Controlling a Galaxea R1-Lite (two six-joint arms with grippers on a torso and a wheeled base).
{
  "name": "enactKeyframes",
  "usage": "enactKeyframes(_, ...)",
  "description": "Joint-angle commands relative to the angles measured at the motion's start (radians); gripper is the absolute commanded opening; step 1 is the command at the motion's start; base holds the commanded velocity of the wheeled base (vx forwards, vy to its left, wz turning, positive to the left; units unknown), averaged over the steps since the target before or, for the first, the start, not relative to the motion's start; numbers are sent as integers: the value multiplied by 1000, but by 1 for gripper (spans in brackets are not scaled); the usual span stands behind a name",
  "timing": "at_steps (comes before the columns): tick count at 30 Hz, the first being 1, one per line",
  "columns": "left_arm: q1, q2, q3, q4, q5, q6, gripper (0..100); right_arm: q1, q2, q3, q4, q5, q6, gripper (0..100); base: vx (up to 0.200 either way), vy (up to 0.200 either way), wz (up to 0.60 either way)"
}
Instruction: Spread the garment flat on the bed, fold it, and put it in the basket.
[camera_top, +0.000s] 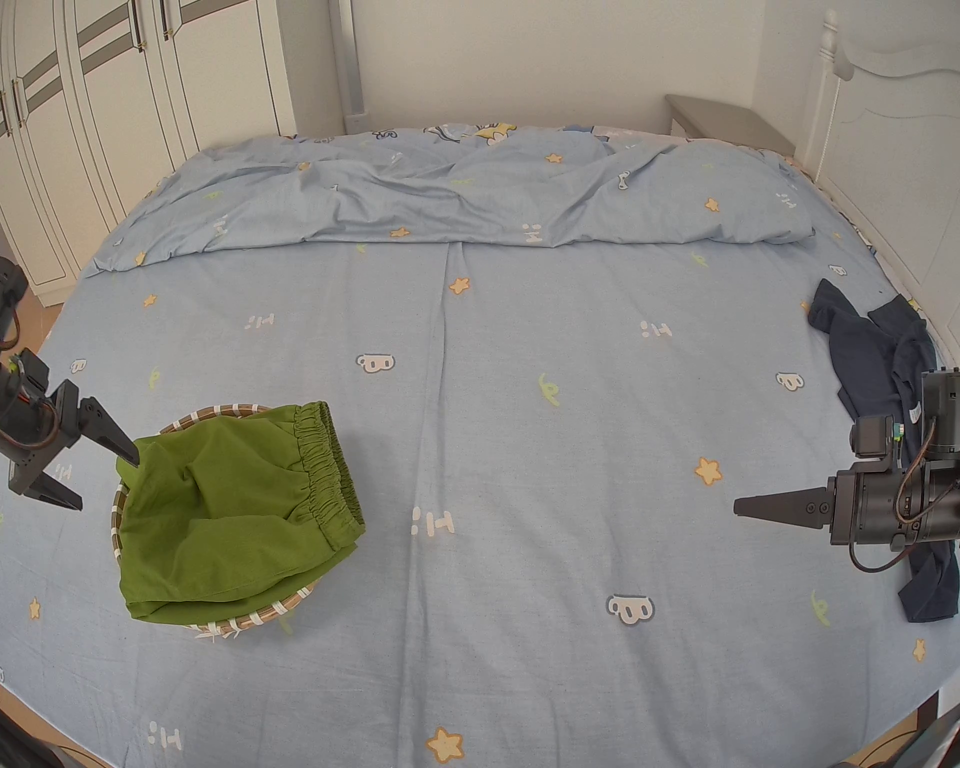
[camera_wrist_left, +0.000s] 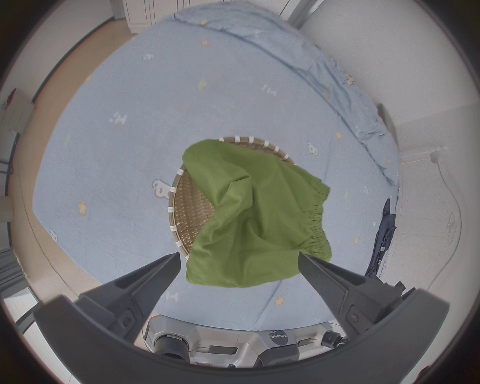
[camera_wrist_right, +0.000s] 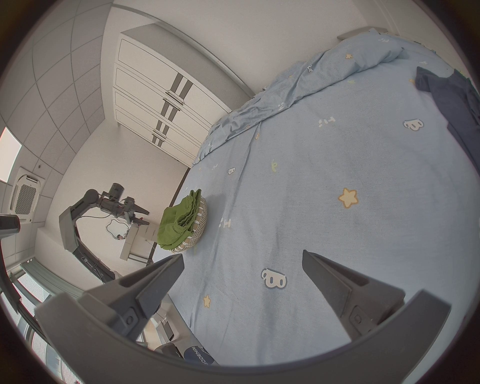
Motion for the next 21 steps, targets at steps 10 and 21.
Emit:
enactKeyframes(10,-282,-666,297,-77,11,-155,100,-10,-494,311,3,-16,-122,100,0,0,0)
enactKeyframes(21,-263,-1239,861,-280,72,-175,100,-30,-1106,475,215,-16,24,100,0,0,0)
